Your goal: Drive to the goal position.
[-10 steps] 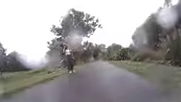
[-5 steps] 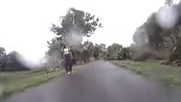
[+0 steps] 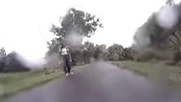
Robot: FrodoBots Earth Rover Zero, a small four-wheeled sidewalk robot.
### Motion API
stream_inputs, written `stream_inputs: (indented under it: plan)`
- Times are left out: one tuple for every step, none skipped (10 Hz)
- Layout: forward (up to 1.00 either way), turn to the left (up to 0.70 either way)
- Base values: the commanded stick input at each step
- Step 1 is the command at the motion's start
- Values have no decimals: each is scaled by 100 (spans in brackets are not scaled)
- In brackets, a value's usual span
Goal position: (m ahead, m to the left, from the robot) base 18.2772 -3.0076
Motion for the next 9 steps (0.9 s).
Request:
stream_inputs:
  plan:
    - [70, 0]
    - [70, 0]
    - [70, 0]
    - [70, 0]
    - [70, 0]
    - [70, 0]
    - [70, 0]
    - [70, 0]
    - [70, 0]
